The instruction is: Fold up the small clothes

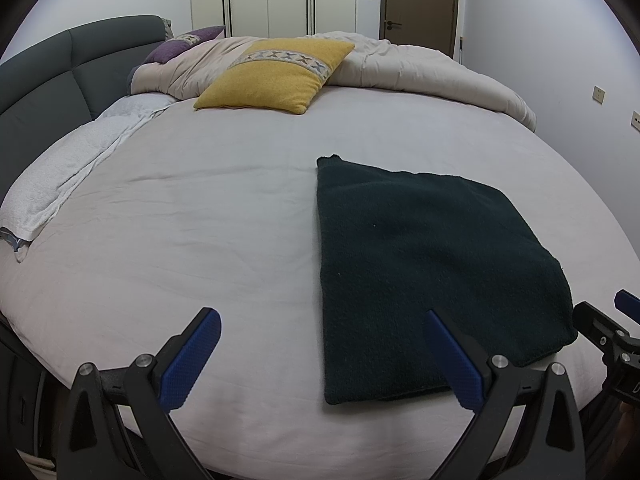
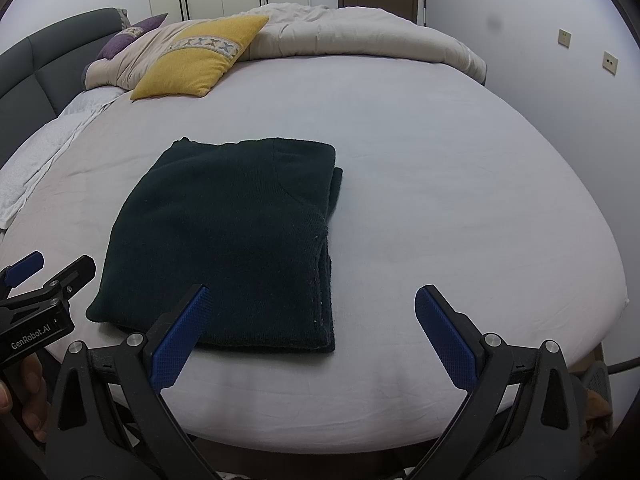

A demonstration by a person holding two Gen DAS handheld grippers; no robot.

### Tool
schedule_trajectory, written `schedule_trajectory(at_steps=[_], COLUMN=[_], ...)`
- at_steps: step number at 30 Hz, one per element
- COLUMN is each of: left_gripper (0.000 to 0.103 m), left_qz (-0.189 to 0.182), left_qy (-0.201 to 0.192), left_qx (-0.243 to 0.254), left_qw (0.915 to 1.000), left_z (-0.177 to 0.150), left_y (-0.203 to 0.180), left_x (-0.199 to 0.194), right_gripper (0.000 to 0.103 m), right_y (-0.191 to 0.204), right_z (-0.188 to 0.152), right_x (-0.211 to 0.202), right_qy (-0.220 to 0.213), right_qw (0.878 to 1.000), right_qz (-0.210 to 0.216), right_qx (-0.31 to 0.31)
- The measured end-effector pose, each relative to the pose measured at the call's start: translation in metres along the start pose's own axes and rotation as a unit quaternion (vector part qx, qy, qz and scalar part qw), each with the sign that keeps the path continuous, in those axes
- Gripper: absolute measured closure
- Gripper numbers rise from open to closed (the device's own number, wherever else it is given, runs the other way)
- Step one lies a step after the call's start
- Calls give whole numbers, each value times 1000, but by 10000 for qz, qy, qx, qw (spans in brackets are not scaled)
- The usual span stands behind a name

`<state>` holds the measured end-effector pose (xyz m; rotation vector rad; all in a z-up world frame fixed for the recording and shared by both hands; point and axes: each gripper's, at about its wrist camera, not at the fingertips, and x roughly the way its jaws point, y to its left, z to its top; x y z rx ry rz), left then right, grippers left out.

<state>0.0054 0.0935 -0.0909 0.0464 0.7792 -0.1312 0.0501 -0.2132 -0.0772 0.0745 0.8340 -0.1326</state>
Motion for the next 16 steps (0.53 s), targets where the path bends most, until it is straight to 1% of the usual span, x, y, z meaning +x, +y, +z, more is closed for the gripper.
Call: schedule_trajectory(at_steps=[16], left_gripper=[0], left_qz=[14], left_qy=[-22], left_qx=[47], left_qw=[10000], left_z=[-1], left_y=[0], left_x=[3], right_gripper=[0], right_y=[-1], right_z=[-3], right_x=[2], right_qy=[50], right_qw=[10000], right_qz=[22], right_qx=[-6])
